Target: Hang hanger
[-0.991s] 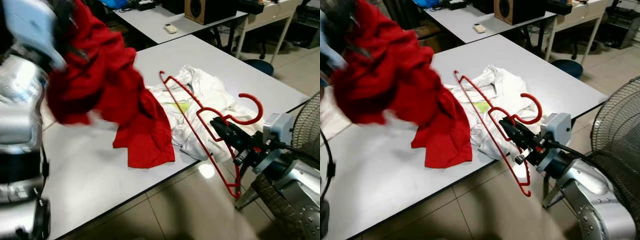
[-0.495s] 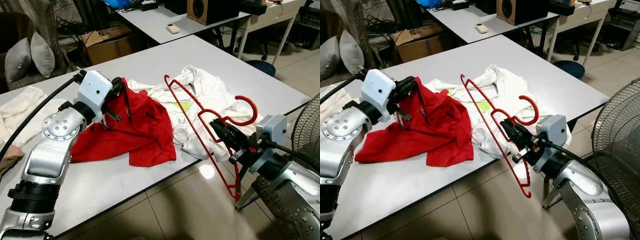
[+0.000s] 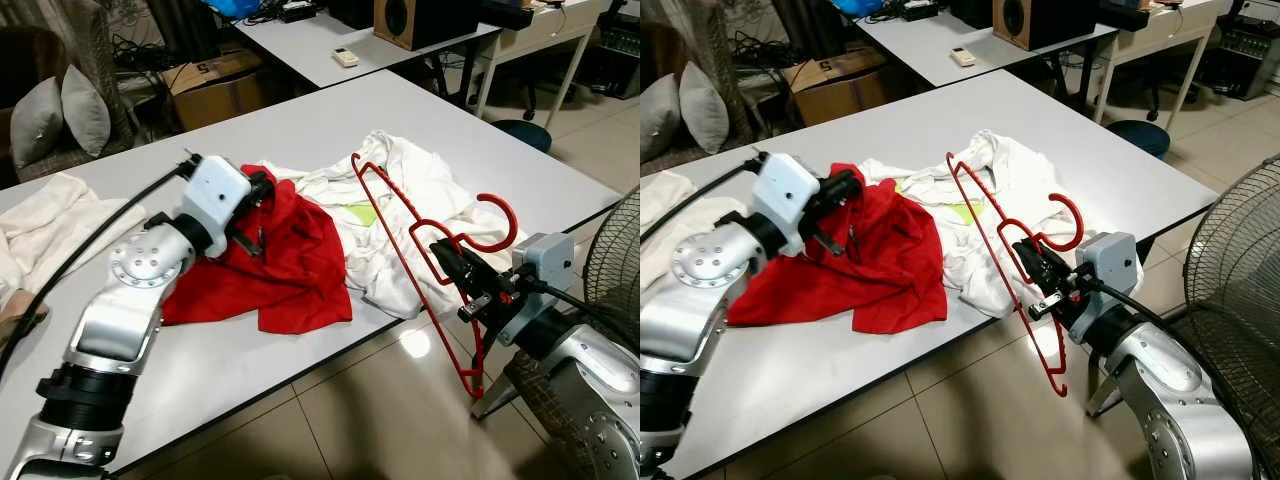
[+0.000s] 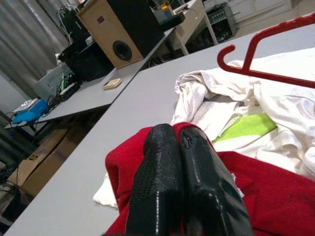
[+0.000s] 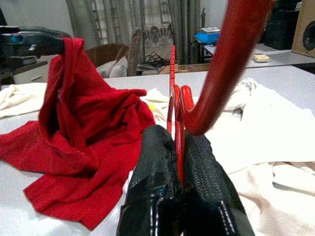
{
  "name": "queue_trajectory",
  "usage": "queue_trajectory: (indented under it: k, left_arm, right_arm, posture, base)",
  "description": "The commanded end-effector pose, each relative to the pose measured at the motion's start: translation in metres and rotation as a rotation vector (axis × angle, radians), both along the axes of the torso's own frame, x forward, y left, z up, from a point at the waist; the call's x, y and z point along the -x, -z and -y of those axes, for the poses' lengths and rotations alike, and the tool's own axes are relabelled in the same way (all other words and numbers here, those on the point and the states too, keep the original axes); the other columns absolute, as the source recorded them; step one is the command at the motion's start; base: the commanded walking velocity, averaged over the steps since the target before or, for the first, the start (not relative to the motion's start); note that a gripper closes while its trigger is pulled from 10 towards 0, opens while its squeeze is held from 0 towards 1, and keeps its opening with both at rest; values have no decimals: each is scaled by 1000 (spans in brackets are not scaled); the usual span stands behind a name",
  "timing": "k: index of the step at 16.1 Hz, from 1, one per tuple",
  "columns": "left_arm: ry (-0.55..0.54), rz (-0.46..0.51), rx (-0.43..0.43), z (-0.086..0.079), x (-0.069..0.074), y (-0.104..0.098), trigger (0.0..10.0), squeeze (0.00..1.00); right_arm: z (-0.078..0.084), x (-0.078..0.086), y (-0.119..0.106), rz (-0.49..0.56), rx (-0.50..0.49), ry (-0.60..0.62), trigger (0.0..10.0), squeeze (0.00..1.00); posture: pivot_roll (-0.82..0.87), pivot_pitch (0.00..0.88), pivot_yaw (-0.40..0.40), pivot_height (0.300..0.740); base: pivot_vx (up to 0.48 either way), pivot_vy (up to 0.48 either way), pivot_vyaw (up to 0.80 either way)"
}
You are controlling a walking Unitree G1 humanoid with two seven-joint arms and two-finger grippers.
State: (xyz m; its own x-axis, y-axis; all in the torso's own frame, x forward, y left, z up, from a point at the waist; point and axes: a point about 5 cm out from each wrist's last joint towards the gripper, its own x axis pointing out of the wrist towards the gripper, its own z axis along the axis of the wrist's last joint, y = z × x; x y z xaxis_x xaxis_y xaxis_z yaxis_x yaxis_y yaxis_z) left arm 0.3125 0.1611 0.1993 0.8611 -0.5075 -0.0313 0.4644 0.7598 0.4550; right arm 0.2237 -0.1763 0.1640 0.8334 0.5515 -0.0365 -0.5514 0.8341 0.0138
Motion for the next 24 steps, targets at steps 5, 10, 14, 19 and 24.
queue_trajectory:
  k: [5,10,14,19,24]
  left_arm:
    - [-143,69,-30,-21,-12,-22,0,0]
    - [-24,111,-43,-6,-5,-44,0,0]
    - [3,75,-72,-1,-2,-38,0,0]
    - [6,31,-105,3,0,-29,0,0]
    - [-16,33,-124,0,-2,-31,0,0]
  right_arm:
    - [-27,25,-2,-44,-4,-312,10000,0]
    - [-29,18,-1,-27,10,-298,10000,0]
    - [-28,13,-5,-18,11,-338,10000,0]
    - [-31,4,-9,-2,-9,-360,10000,0]
    - [-35,5,-9,-10,-35,-383,10000,0]
  posture:
    - [-142,0,148,740]
    - [-134,0,146,740]
    - [-131,0,139,740]
    - [-128,0,131,740]
    - [-127,0,132,740]
  base:
    - [0,0,0]
    - [0,0,0]
    - [0,0,0]
    - [0,0,0]
    - [0,0,0]
